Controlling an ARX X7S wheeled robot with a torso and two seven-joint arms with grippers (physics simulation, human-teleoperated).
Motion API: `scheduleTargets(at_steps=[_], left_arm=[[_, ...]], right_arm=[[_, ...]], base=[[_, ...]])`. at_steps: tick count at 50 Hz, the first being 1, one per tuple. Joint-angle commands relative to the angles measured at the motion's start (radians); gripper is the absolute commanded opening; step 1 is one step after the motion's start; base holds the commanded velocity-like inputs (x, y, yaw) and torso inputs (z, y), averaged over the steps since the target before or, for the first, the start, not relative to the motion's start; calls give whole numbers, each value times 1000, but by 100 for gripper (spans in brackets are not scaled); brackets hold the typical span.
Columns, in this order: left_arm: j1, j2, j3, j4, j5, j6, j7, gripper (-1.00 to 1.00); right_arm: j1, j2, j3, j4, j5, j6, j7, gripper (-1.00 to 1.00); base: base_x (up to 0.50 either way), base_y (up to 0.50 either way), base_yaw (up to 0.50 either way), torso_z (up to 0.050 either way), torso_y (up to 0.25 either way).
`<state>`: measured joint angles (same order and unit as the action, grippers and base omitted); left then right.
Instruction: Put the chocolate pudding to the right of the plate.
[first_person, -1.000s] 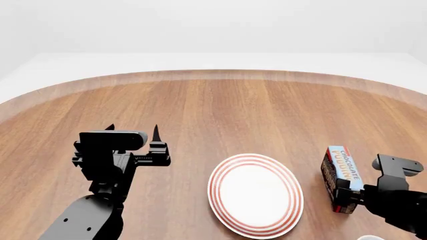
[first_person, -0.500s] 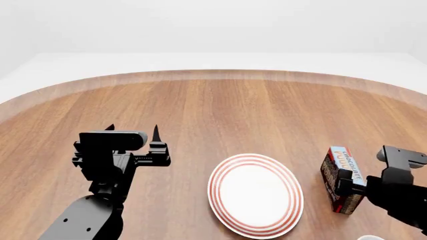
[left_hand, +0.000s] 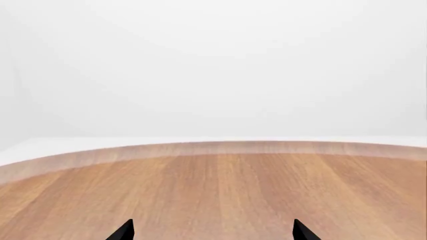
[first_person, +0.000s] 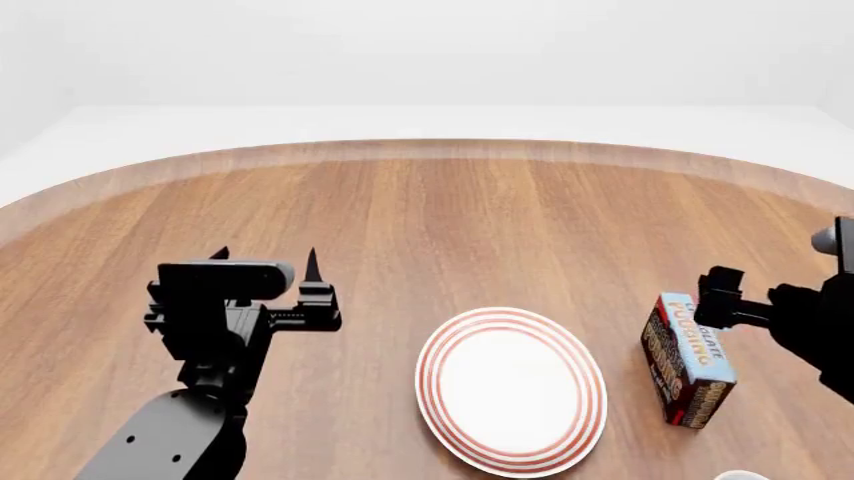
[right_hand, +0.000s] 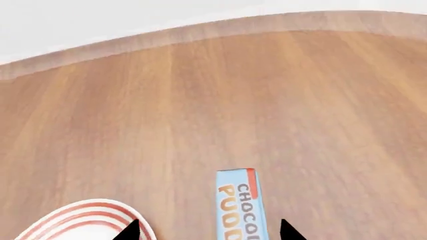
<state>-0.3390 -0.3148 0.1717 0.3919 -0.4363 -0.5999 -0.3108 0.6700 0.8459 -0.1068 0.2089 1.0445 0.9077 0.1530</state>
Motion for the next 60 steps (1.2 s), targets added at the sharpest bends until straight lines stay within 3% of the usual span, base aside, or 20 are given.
scheduleTargets(at_steps=[1,11,17,33,60], left_arm=[[-15,0,3,7,-7,-8,-6,100],[-28,-5,3,27,-14,-21,-15,100],[-33,-6,5,37,-17,-28,-21,100],[-40,-12,4,55,-25,-34,-30,100],[-39,-18,12,60,-32,-25,-35,100]], right_arm=[[-110,13,66,-336,21,-63,111,100],[-285,-22,120,-760,-9,-157,301,100],[-356,-27,131,-875,-57,-180,381,100],[-426,-59,21,-1001,-300,-254,447,100],[-489,-78,-20,-1003,-358,-333,414,100]], base=[[0,0,0,0,0],[0,0,0,0,0],[0,0,0,0,0],[0,0,0,0,0],[0,0,0,0,0]])
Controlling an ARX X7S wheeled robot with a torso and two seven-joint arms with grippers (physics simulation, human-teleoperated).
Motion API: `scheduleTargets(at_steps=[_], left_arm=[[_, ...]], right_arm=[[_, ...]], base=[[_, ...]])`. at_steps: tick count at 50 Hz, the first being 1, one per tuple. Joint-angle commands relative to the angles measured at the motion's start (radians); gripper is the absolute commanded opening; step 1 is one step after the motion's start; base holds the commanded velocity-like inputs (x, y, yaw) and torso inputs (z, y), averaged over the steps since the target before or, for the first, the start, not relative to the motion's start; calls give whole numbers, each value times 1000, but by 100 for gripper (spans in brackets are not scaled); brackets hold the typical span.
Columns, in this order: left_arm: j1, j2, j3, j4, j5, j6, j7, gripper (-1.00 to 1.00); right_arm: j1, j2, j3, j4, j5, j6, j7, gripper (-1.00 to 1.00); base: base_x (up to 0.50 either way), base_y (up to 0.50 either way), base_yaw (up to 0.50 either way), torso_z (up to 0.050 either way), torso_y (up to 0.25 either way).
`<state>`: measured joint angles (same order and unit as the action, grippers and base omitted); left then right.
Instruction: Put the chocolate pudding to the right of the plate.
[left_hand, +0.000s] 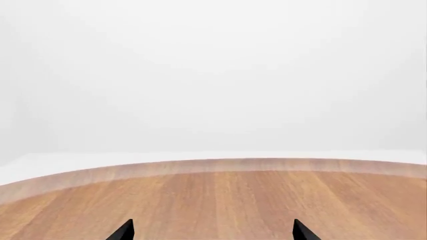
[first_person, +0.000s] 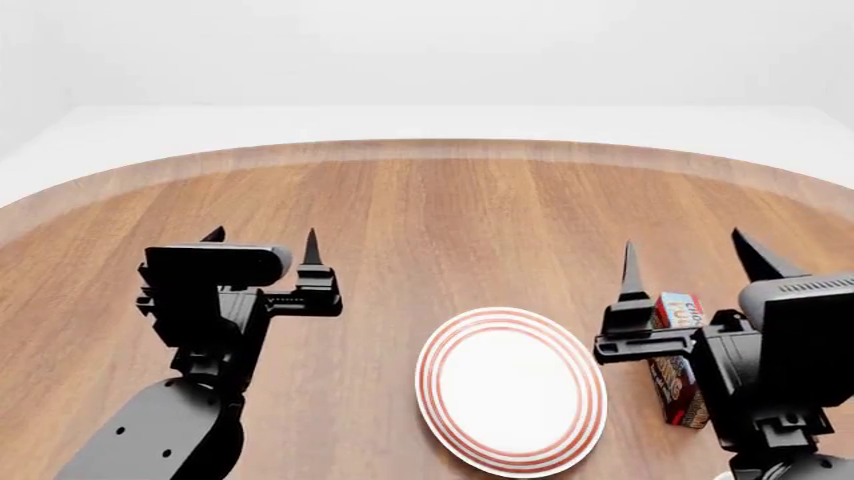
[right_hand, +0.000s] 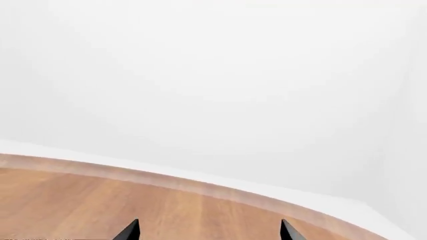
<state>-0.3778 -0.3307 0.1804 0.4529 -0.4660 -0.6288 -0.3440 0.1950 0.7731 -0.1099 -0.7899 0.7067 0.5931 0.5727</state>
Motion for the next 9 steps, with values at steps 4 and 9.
scheduleTargets(at_steps=[4,9], left_arm=[[0,-2,5,-3,-3,6,-2,100],[-14,-6,1,18,-13,-13,-9,100]], right_arm=[[-9,-5,-20,-9,-18,-16,-5,100],[15,-4,-29,-20,-20,-5,-1,100]], base=[[0,0,0,0,0],[0,0,0,0,0]])
